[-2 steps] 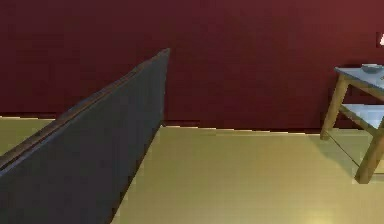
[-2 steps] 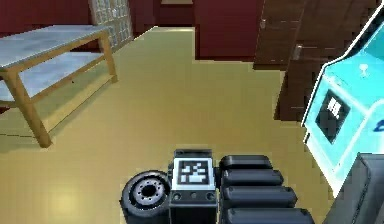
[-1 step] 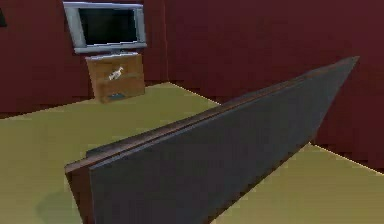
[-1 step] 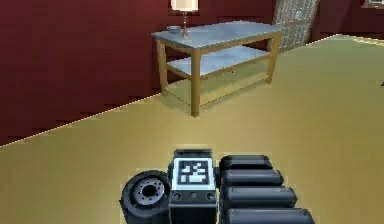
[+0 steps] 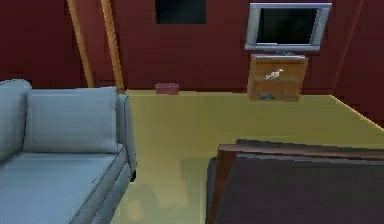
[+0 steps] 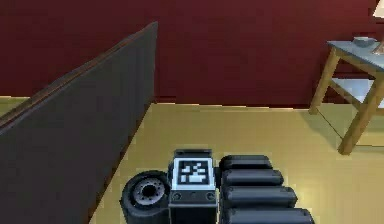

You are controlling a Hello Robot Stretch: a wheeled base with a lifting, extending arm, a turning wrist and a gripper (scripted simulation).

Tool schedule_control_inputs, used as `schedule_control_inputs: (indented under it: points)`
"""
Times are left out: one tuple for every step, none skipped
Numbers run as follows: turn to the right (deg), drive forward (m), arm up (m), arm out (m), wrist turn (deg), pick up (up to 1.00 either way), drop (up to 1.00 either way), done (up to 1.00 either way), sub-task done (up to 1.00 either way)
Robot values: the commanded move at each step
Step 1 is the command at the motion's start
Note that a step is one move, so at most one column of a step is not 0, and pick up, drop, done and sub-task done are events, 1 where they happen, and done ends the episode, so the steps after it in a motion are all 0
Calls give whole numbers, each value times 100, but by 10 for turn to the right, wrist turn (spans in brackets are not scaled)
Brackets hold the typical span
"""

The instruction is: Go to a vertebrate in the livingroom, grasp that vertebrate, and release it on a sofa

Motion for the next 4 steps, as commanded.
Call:
schedule_control_inputs:
  points:
    - [-150, 0, 0, 0, 0, 0, 0, 0, 0]
    - [450, 0, 0, 0, 0, 0, 0, 0, 0]
    - [450, 0, 0, 0, 0, 0, 0, 0, 0]
    - [450, 0, 0, 0, 0, 0, 0, 0, 0]
